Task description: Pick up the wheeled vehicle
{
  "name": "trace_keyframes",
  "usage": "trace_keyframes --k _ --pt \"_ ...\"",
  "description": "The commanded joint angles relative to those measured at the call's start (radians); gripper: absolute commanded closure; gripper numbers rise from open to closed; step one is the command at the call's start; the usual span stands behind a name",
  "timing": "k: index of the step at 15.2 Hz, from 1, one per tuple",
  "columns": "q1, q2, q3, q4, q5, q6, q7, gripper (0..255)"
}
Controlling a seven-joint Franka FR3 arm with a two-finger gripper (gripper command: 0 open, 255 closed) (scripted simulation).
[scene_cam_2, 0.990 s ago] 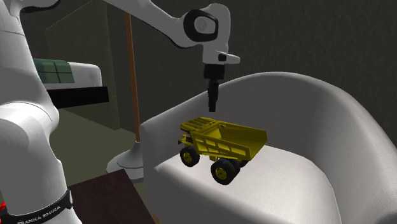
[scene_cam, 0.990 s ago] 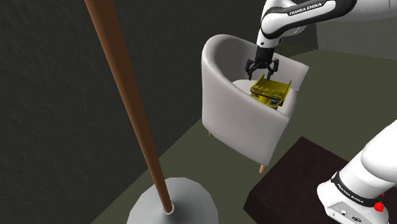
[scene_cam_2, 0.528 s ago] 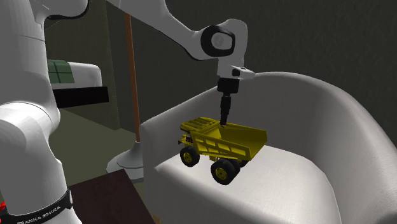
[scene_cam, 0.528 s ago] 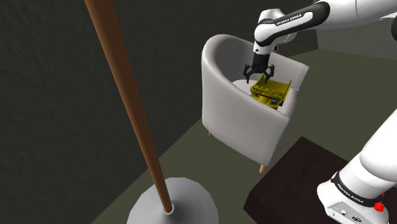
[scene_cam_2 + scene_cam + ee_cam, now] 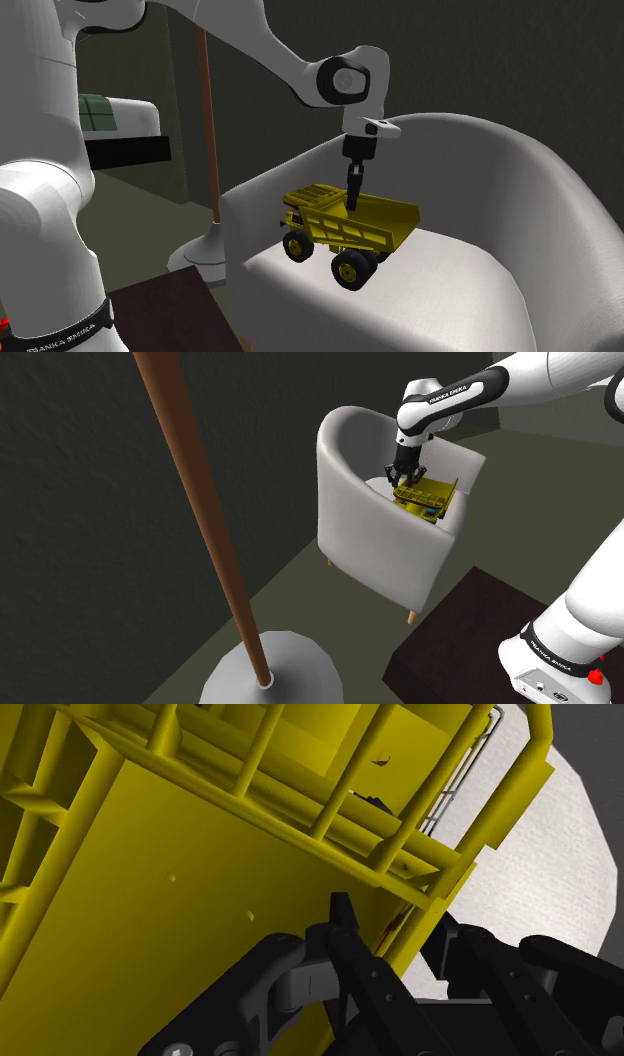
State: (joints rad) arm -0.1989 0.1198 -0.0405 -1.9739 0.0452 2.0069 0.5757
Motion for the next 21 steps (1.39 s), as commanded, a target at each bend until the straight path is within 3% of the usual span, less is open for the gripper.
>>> trace_keyframes --k 1,8,21 --pt "0.000 0.000 0.000 -0.001 0.000 0.002 0.000 255" --pt "0.000 -0.001 0.000 -0.002 0.000 0.002 0.001 255" --pt "0.000 -0.049 0.000 0.115 -0.005 -0.164 0.008 255"
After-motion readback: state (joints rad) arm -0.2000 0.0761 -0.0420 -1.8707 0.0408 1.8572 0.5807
